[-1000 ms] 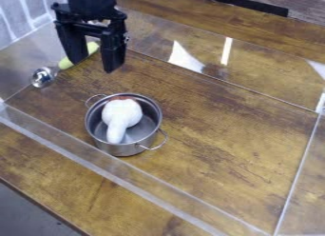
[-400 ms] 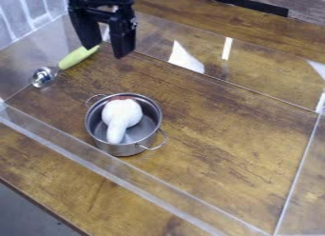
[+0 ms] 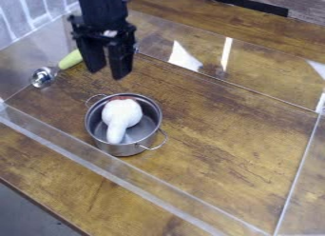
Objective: Put the mushroom in the silver pot
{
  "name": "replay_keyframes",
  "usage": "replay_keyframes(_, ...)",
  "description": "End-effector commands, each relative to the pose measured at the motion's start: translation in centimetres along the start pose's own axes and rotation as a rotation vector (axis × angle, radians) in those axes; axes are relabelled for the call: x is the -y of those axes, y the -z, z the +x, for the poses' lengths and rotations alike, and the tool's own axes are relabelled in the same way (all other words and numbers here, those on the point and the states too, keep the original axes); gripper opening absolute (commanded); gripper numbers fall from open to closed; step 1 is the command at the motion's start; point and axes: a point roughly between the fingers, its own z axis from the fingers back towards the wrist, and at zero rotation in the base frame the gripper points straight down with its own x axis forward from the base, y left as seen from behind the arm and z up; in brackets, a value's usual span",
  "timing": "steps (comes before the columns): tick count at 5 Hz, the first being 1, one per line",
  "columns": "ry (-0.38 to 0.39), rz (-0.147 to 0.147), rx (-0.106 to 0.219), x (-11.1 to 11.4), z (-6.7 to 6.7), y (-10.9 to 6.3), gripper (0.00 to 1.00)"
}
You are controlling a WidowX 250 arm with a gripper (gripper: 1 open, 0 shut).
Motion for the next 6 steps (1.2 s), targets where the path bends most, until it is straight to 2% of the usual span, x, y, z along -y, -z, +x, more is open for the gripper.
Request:
replay_keyframes(1, -0.044, 0.034, 0.063, 0.2, 0.0, -1.7, 1.00)
replay_keyframes(2, -0.038, 0.041, 0.072, -0.3, -0.3, -2.0, 1.00)
replay_keyframes(3, -0.005, 0.038, 0.066, -0.8, 0.5, -3.1, 1.00)
replay_keyframes(4, 0.006, 0.056, 0.073, -0.4, 1.4, -4.8, 1.00)
replay_keyframes(5, 0.029, 0.071, 0.082, -0.3, 2.1, -5.0, 1.00)
replay_keyframes(6, 0.041, 0.085, 0.085, -0.8, 3.4, -5.1, 1.00)
